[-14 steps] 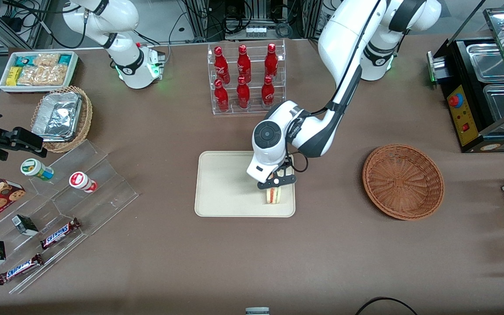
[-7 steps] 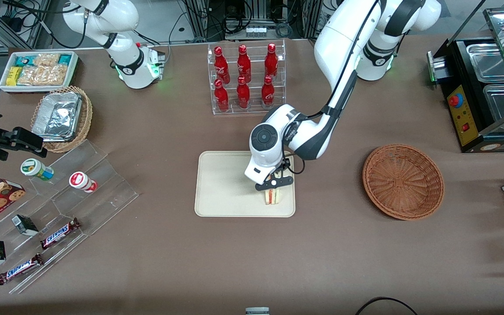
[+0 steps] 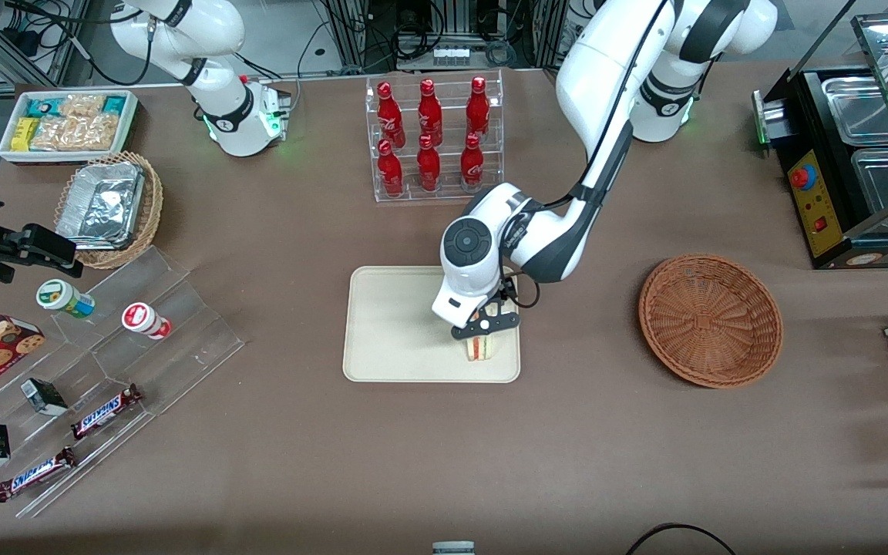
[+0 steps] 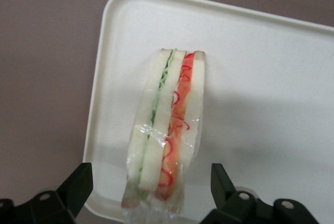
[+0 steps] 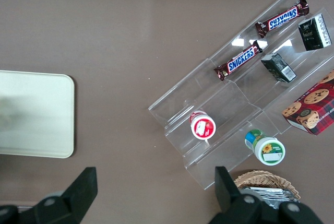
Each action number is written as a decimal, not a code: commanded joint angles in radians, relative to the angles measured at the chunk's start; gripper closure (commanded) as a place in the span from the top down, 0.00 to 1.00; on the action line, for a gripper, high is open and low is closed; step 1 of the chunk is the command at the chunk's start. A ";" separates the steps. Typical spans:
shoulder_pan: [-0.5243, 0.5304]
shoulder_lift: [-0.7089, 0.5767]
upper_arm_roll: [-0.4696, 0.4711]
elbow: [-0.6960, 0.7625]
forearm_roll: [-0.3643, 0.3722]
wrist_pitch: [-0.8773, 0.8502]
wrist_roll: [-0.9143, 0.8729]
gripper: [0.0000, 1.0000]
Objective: Place sandwich from basket to tray
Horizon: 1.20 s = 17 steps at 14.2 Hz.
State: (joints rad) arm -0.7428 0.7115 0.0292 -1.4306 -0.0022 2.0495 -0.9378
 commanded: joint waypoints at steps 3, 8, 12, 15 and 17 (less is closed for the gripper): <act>0.029 -0.188 0.015 -0.005 0.007 -0.175 -0.045 1.00; 0.071 -0.355 0.023 -0.007 0.016 -0.326 -0.067 1.00; 0.121 -0.469 0.029 -0.011 0.066 -0.480 -0.047 1.00; 0.181 -0.530 0.029 -0.018 0.083 -0.555 0.011 1.00; 0.238 -0.569 0.029 -0.019 0.083 -0.600 0.095 1.00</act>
State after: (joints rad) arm -0.5550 0.1998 0.0668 -1.4131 0.0719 1.4782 -0.9110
